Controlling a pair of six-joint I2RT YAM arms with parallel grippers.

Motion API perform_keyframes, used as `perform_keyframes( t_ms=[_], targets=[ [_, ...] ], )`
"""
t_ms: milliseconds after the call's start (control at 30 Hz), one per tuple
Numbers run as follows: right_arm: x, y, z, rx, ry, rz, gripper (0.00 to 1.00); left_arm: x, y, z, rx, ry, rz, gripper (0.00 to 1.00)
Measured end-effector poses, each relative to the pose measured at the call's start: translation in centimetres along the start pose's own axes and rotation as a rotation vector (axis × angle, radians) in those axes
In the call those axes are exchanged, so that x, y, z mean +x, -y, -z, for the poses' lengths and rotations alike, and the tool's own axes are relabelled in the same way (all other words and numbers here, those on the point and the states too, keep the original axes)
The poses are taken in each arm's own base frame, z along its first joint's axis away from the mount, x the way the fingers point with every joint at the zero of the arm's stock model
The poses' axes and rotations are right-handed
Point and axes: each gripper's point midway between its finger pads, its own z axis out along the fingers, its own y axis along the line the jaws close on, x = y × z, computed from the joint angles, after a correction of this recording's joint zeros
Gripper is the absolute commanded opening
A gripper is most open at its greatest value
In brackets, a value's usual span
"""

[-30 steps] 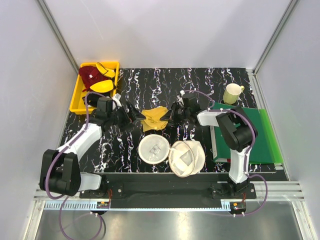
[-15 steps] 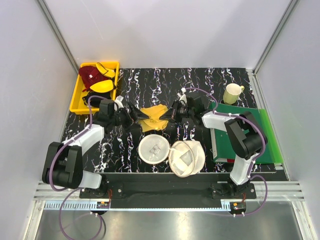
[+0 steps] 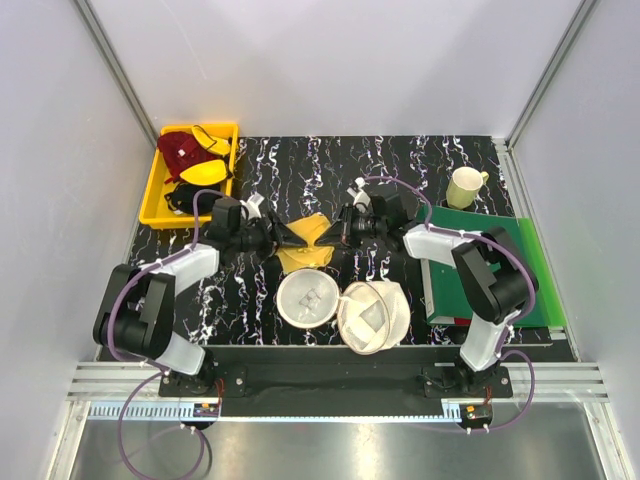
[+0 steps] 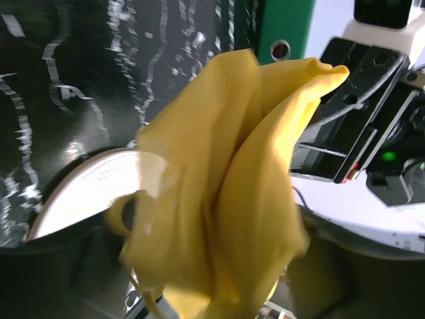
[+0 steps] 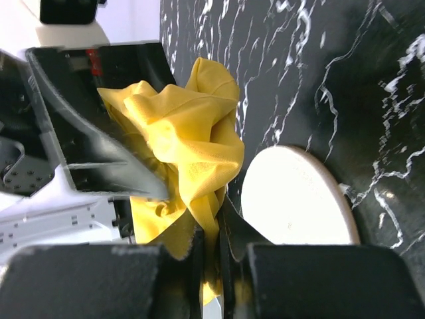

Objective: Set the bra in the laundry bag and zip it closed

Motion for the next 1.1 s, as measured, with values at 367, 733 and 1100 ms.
perform_keyframes(
  t_ms=[367, 733, 1100],
  targets=[
    [2.6, -1.6, 3.9, 0.098, -0.042, 0.081, 0.64, 2.5, 2.2, 1.1, 0.063, -0.039, -0.155, 0.00],
    [7.2, 0.8, 13.5, 0.442, 0.061, 0.082, 0.71, 10.9, 4.2, 2.1, -0.008, -0.145, -0.398, 0.00],
    [12.1, 6.6, 17.0, 0.707, 0.021, -0.039, 0.46, 16.1, 1.4, -1.7, -0.081, -0.329, -0.381, 0.00]
  ],
)
